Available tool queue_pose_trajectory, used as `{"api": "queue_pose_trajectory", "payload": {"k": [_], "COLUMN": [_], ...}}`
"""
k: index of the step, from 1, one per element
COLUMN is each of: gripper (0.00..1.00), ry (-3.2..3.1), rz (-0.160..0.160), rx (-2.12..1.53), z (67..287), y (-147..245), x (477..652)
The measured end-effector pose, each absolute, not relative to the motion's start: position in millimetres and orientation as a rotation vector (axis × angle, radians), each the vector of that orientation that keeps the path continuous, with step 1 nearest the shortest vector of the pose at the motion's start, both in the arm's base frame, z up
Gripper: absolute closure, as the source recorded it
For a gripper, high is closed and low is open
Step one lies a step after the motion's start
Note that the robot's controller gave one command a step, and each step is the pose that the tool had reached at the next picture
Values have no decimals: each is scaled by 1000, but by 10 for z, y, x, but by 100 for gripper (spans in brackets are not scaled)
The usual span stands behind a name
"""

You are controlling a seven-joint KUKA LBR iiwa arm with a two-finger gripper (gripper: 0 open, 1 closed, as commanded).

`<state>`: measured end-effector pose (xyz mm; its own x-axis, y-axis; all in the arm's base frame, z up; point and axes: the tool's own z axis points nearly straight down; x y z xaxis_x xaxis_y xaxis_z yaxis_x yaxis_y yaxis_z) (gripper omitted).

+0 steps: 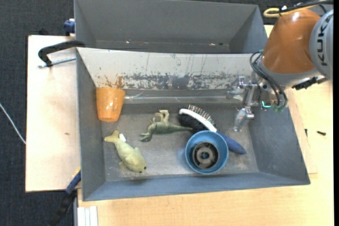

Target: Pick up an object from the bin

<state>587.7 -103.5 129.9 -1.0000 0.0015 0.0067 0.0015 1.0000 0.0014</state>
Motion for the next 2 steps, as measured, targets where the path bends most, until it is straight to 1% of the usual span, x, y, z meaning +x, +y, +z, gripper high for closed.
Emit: {"api": "queue_pose_trajectory", "payload": {"k": [1,2], "gripper": [0,0], "ry": [-3127,-3139], "rz": [-5,4], "rx": [193,273], "z": [747,722], "y": [-963,-600], "x": [5097,5307]}}
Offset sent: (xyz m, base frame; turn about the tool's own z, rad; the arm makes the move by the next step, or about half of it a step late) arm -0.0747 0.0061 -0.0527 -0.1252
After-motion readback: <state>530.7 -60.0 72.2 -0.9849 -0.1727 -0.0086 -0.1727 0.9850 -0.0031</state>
